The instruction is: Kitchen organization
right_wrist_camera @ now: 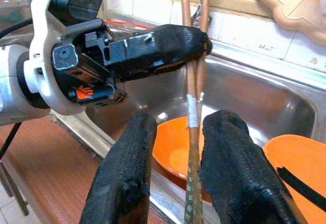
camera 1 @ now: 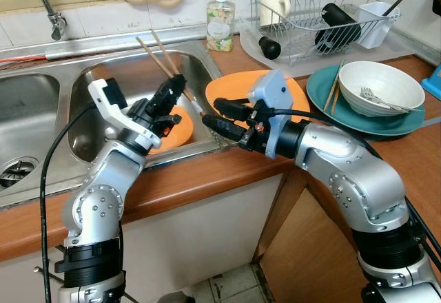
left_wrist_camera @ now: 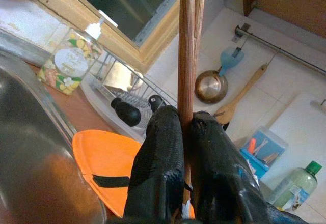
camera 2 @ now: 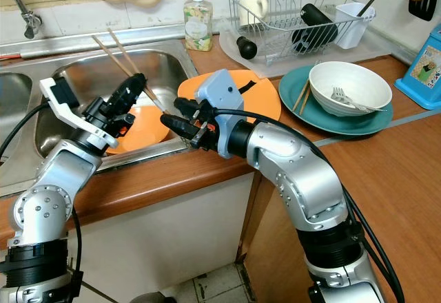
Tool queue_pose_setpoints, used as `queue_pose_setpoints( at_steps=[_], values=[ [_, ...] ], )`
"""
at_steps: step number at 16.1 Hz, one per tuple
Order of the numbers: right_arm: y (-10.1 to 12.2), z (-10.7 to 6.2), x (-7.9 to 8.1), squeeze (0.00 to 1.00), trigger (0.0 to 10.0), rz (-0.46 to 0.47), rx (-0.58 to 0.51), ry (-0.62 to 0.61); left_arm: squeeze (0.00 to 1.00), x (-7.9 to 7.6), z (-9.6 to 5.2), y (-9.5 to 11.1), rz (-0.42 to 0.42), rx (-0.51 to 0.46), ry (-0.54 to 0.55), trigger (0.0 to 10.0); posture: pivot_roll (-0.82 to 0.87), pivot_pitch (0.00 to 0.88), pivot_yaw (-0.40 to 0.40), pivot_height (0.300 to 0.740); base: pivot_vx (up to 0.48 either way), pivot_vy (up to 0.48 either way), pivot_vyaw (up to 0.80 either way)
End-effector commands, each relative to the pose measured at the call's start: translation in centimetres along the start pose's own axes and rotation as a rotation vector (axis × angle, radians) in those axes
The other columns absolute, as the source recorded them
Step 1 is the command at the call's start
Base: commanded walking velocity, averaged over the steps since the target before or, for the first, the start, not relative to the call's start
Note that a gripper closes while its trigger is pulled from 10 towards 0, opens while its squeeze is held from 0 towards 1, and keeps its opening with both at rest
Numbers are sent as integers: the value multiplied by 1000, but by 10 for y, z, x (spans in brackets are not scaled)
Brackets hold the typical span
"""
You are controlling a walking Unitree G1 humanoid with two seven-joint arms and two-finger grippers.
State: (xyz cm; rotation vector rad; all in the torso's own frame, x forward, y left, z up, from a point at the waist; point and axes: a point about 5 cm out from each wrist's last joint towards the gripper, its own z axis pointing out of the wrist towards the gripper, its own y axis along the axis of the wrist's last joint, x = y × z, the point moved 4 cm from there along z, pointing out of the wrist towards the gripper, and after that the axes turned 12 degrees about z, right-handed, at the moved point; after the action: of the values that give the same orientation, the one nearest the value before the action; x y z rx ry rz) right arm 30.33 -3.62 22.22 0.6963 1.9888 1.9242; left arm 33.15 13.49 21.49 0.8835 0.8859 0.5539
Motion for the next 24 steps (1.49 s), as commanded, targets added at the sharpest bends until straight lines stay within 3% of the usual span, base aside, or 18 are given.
queue_pose_setpoints(
  at_steps=[1, 2, 3, 4, 8, 9, 12, 13, 14, 15, 16, 17, 18, 19, 24],
  values=[
    [11, -4, 2, 1000, 10000, -19, -24, 9, 0, 1, 6, 23, 14, -74, 10, 0, -122, 0, 42, 740, 0, 0, 0],
    [13, -7, 3, 1000, 10000, -25, -25, 10, 0, 19, 7, 39, 21, -126, 97, 0, -121, 0, 42, 740, 0, 0, 0],
    [13, -7, 3, 1000, 10000, -25, -25, 10, 0, 19, 7, 39, 21, -126, 97, 0, -121, 0, 42, 740, 0, 0, 0],
    [13, -8, 4, 1000, 10000, -24, -25, 10, 0, 37, 6, 46, 40, -136, 180, 0, -121, 0, 42, 740, 0, 0, 0],
    [13, -8, 6, 1000, 10000, 0, -50, 2, 0, 66, 9, 57, 33, -166, 329, 0, -124, 0, 50, 740, 0, 0, 0],
    [13, -8, 7, 1000, 10000, 19, -51, -2, 0, 83, 10, 61, 31, -167, 421, 0, -133, 0, 64, 740, 0, 0, 0],
    [6, -8, 15, 1000, 10000, 20, -23, 6, 0, 128, 4, 45, 12, -57, 704, 0, -142, 0, 72, 740, 0, 0, 0],
    [4, -8, 16, 1000, 10000, 11, -15, -3, 0, 134, 6, 41, 1, -45, 737, 0, -147, 0, 75, 740, 0, 0, 0],
    [3, -8, 16, 1000, 10000, 8, -11, -11, 0, 139, 7, 38, -2, -21, 773, 9804, -156, 0, 76, 740, 0, 0, 0],
    [3, -8, 16, 1000, 10000, 8, -11, -11, 0, 139, 7, 38, -2, -21, 773, 9804, -156, 0, 76, 740, 0, 0, 0],
    [2, -7, 16, 1000, 10000, -15, -4, -34, 929, 151, 3, 21, -19, 79, 865, 10000, -178, 0, 90, 740, 0, 0, 0],
    [2, -6, 16, 1000, 10000, -19, -2, -39, 929, 153, 3, 18, -27, 99, 877, 10000, -178, 0, 90, 740, 0, 0, 0],
    [2, -6, 17, 1000, 10000, -22, -2, -38, 1000, 154, 2, 13, -20, 125, 880, 10000, -185, 0, 99, 740, 0, 0, 0],
    [1, -8, 20, 1000, 10000, -33, -4, -40, 1000, 158, 1, 1, 27, 202, 902, 10000, -195, 0, 113, 740, 0, 0, 0],
    [-3, -10, 22, 1000, 10000, -34, -3, -53, 1000, 161, 1, -6, 31, 238, 940, 10000, -196, 0, 115, 740, 0, 0, 0]
  ],
)
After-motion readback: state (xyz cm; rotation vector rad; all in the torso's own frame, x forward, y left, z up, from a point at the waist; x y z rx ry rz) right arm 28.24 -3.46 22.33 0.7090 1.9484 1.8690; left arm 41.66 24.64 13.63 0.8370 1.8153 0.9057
